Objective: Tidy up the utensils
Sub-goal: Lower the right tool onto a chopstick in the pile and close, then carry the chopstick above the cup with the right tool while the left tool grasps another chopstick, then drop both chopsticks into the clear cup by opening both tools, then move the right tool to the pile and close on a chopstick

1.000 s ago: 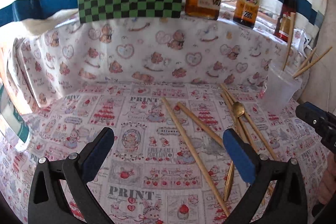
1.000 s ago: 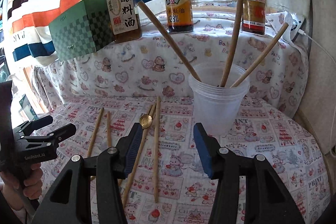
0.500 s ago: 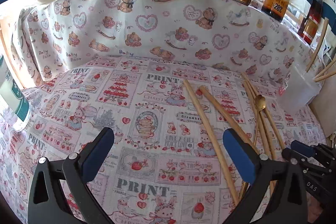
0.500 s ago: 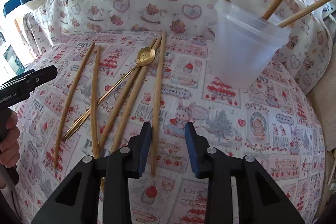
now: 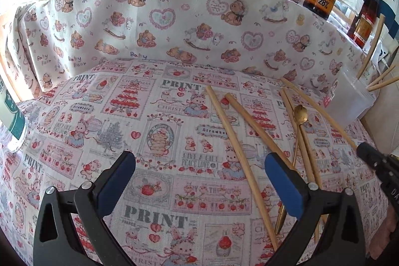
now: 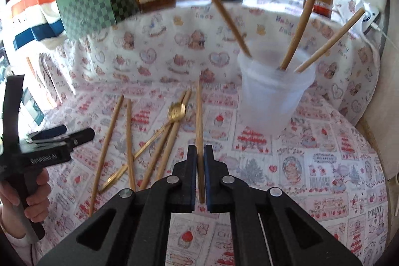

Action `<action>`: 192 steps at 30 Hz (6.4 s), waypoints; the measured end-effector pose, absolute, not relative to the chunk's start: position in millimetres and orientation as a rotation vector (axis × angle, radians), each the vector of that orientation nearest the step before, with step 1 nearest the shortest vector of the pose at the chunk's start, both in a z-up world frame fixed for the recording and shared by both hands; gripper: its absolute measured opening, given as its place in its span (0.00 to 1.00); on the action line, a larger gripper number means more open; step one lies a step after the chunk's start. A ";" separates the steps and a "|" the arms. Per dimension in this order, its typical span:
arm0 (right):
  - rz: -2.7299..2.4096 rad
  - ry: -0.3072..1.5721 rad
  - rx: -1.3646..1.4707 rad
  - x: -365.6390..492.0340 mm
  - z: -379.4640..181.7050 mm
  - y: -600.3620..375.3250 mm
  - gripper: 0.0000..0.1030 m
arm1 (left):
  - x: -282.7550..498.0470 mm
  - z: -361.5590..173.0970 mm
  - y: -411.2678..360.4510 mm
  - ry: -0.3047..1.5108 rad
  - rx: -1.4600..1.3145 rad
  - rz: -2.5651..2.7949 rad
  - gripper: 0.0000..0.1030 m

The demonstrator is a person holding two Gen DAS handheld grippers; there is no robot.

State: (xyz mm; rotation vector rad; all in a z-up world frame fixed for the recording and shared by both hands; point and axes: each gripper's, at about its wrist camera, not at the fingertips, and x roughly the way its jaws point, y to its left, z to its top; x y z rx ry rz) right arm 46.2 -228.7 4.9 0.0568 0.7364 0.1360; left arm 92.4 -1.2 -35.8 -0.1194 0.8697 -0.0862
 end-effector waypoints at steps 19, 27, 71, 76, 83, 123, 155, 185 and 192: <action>0.096 0.318 0.176 -8.7 77.7 -263.5 0.06 | 71.9 -16.4 -39.8 0.791 0.028 -0.129 0.96; 0.098 0.299 0.181 -10.9 76.5 -263.0 0.06 | 75.6 -28.8 -45.5 0.891 0.000 -0.209 0.65; 0.093 0.321 0.172 -8.9 72.1 -259.5 0.06 | 87.9 -25.7 -18.1 0.915 -0.040 -0.071 0.03; 0.102 0.326 0.172 -9.0 72.3 -258.9 0.06 | 72.8 -20.3 -20.2 0.972 -0.041 -0.100 0.05; 0.116 0.338 0.200 -9.0 74.0 -262.6 0.06 | 21.5 -24.4 -22.0 1.013 -0.021 -0.140 0.32; 0.101 0.220 0.198 -28.1 175.3 -292.9 0.06 | 55.2 207.7 -49.5 0.504 -0.087 -0.238 0.03; -0.078 0.298 0.187 103.7 155.8 -356.2 0.06 | 129.0 201.0 -171.9 0.432 -0.169 -0.419 0.03; 0.040 0.215 0.287 38.6 200.1 -352.0 0.36 | 61.5 204.9 -120.6 0.238 -0.009 -0.162 0.52; 0.021 0.091 0.174 -14.7 216.8 -303.9 0.55 | 6.7 196.1 -74.5 0.163 0.019 -0.086 0.93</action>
